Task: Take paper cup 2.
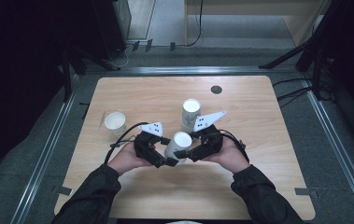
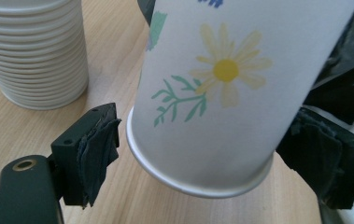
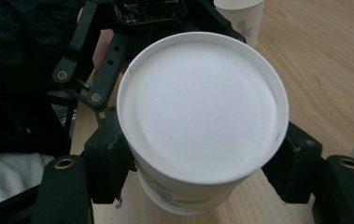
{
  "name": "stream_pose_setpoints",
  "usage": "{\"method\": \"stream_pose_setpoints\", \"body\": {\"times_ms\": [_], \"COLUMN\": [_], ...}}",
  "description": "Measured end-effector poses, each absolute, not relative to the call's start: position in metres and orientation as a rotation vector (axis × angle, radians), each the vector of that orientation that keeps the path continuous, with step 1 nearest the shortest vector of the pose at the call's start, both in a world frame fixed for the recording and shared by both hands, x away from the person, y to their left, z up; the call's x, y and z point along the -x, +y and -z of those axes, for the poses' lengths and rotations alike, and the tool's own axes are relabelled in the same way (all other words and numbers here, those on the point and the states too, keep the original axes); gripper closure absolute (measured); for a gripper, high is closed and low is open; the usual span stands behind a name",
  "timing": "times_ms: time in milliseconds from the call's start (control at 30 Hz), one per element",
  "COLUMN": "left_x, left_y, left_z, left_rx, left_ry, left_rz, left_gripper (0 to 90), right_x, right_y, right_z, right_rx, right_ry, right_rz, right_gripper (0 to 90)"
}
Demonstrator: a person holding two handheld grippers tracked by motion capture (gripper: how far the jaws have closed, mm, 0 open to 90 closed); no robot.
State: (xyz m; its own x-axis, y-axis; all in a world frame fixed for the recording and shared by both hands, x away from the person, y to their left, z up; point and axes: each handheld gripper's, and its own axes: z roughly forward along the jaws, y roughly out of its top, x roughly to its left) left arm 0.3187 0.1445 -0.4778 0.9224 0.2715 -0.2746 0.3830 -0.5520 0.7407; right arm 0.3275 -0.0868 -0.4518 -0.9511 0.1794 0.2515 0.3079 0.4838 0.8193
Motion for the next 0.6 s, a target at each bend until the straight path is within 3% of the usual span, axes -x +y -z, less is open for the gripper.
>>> {"method": "stream_pose_setpoints", "body": {"times_ms": [233,600], "left_x": [-0.3175,-0.3176], "left_y": [0.1444,0.1452], "left_z": [0.4770,0.4767], "left_rx": [-2.180,-2.193], "left_ry": [0.450,0.441], "left_rz": [0.164,0.155], "left_gripper": [20.9,23.0], "right_x": [-0.3277,-0.3275], "right_y": [-0.0860,-0.0854], "right_z": [0.4527,0.4532], "right_rx": [0.436,0.439], "right_ry": [-2.583,-2.588], "right_rz": [1.466,1.460], "right_gripper": [32.3,32.2]}}
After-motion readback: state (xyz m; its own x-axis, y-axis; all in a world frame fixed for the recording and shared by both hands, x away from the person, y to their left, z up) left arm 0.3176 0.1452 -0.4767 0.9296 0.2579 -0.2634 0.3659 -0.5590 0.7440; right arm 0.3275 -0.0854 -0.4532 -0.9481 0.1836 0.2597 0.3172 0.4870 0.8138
